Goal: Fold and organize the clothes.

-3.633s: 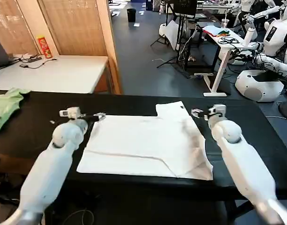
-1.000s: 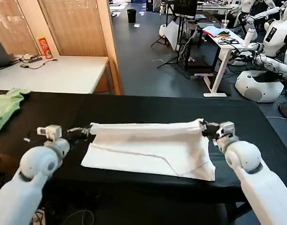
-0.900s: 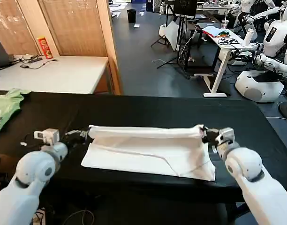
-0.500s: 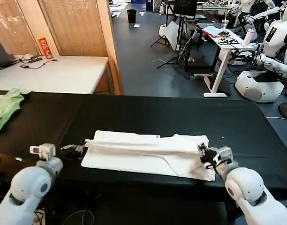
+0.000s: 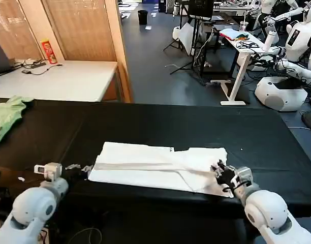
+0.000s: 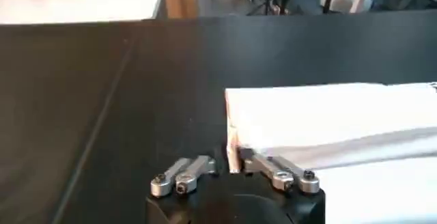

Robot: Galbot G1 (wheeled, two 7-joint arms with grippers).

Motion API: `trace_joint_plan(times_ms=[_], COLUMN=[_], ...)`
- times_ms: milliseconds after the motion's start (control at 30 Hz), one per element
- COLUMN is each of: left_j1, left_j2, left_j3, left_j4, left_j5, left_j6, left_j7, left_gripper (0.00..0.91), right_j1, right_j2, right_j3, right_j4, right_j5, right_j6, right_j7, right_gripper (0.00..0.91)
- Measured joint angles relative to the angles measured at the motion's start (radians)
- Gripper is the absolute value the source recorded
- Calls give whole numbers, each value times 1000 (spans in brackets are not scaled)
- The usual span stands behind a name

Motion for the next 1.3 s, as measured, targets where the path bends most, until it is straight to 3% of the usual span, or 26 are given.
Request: trace_joint_plan(times_ms=[167,267,433,733,1267,1300], left_j1=[-31,-86,-184,-273,-373,-379], left_j2=[-22,-43,-89,-143,-200,-203], left_j3=[-25,-14,33,84,160,165], left_j4=[-17,12,97,236,385,391], left_j5=[-17,-34,-82,-135,-97,-93], left_j6=[0,0,0,-11,-67,-69], left_j7=[-28,-40,-60,-67,-30,-29], left_gripper=[878,878,878,878,878,829], right_j1=[22,69,146,205,211,214], right_j2=[38,86,164,257,300,301], right_j3=[42,34,3,-12,-4,-6], right_j4=[-13,-67,-178,-311,-344,-347], right_j5=[13,-41,-103,-132,-148,-148], right_j6=[15,81,119,118,129,132], right_j7=[50,55,56,86,76,74], right_gripper=[878,878,878,878,878,878])
